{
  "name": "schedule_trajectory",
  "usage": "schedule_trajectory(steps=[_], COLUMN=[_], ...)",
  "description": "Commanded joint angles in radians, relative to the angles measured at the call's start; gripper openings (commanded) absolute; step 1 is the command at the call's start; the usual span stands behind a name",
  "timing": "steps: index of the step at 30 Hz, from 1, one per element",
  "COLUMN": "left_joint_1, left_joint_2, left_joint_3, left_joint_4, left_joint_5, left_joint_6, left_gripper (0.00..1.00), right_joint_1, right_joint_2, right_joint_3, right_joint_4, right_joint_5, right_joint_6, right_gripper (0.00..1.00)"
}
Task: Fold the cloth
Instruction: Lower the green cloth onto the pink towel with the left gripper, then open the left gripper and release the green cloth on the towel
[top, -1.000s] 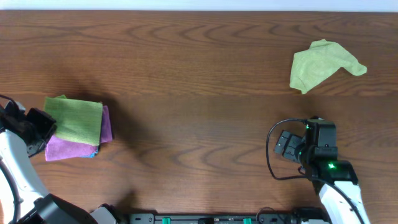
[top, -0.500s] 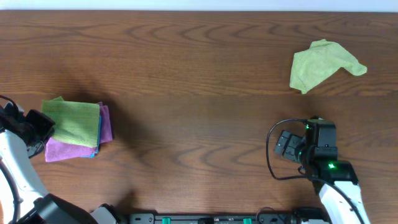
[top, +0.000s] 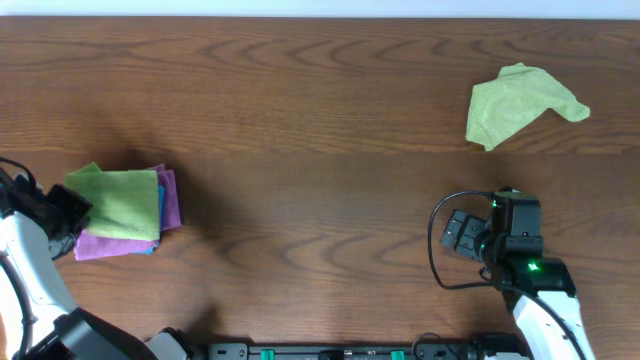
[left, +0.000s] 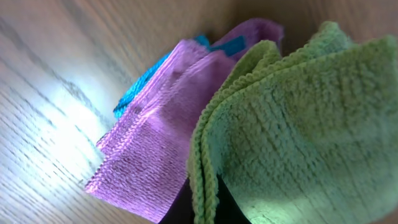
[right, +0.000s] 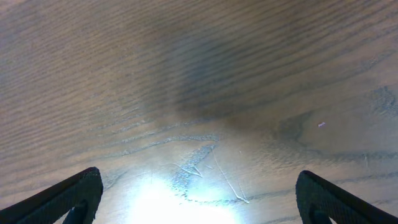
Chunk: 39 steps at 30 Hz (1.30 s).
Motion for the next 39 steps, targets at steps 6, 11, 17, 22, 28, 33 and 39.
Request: schedule_trajectory(steps=[6,11,17,22,28,33,39], left_joint_1=[0.031,0.035,0.035,0.034,0.033,0.033,0.031], left_joint_2=[0.009,0.009,0.008,-0.019,-0.153,-0.264,-0.36], left_joint_3=[-0.014,-0.014,-0.014,-0.013,-0.005,-0.003,-0.003], left_joint_4=[0.013,0.014,0.012,-0.007,-0.022,-0.078,-0.101], left_joint_5=[-0.018,-0.018,-0.006,0.063,0.135,0.198,0.37], left_joint_6=[-0.008,-0.008,-0.02,-0.019,-0.019,-0.014,0.005], left_gripper=[0.31,0.95,0.95,0.95,0.95,0.95,0.95], right_joint_1=[-0.005,-0.005,-0.005,-0.005,-0.005,-0.005,-0.005], right_joint_2=[-0.008,-0.008,-0.008,-0.008,-0.008,-0.008,-0.008], right_joint_3=[-0.003,-0.003,-0.003,-0.003,-0.003,-0.003,-0.003], right_joint_4=[-0.001,-0.001,-0.001,-0.001,-0.001,-0.001,-0.001], right_joint_5=[0.014,0.014,0.014,0.014,0.014,0.014,0.014], right_joint_6=[0.005,0.005,0.005,0.005,0.005,0.005,0.005], right_gripper=[0.99,0.99,0.99,0.99,0.99,0.99,0.99])
